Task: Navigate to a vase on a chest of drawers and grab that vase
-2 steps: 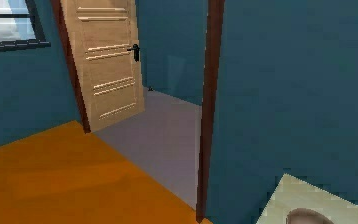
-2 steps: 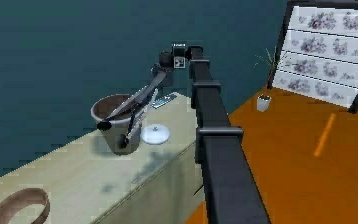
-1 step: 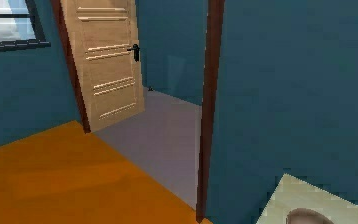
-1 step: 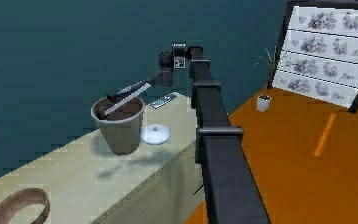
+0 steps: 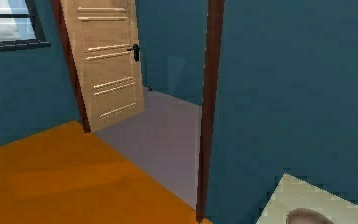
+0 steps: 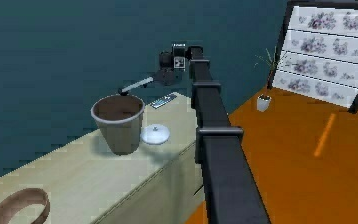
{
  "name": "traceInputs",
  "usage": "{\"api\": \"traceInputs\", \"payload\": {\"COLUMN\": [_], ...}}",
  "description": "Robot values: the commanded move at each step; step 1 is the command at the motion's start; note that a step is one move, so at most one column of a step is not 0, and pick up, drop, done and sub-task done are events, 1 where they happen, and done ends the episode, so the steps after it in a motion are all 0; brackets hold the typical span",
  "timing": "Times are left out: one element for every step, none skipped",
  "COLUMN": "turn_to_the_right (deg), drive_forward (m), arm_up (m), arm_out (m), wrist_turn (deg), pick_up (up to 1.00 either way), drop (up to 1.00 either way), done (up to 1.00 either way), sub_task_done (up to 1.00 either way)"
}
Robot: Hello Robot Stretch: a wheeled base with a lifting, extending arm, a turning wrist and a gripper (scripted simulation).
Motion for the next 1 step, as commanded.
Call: {"api": "traceInputs", "payload": {"turn_to_the_right": [0.0], "drive_forward": [0.00], "arm_up": [0.00], "arm_out": [0.00], "wrist_turn": [24.0], "pick_up": [0.00], "drop": [0.00], "done": [0.00], "sub_task_done": [0.00]}}
